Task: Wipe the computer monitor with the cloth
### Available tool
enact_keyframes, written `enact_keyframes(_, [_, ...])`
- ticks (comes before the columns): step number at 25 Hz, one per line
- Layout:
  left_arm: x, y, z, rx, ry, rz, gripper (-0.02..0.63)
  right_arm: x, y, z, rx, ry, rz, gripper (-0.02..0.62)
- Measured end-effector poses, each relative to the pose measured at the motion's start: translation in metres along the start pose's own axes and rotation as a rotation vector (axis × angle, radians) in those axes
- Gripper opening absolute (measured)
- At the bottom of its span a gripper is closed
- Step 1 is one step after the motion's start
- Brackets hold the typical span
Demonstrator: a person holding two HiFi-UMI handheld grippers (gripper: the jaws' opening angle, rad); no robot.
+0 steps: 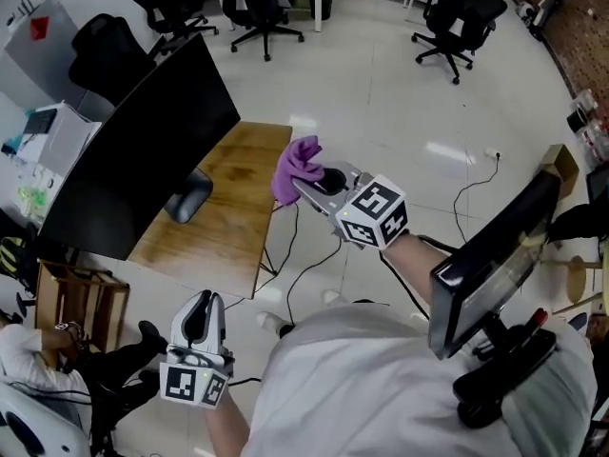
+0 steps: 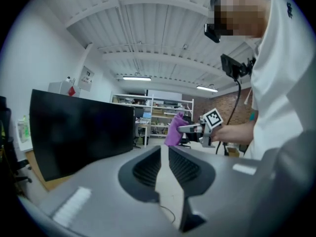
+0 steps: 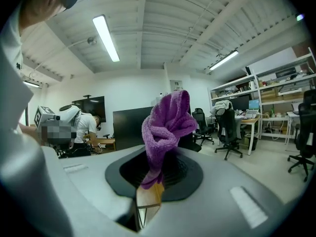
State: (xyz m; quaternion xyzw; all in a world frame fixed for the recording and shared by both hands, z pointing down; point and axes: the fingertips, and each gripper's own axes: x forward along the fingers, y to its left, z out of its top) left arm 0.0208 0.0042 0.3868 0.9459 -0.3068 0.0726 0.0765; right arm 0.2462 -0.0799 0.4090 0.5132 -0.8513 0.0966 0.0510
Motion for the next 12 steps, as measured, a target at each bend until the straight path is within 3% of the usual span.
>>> enact_keyframes(12, [0.009,-0.042,-0.013,0.003,0.034,0.017,0.069,-0.031,-0.01,-0.021,-0.042,0.036,0.029,0.048])
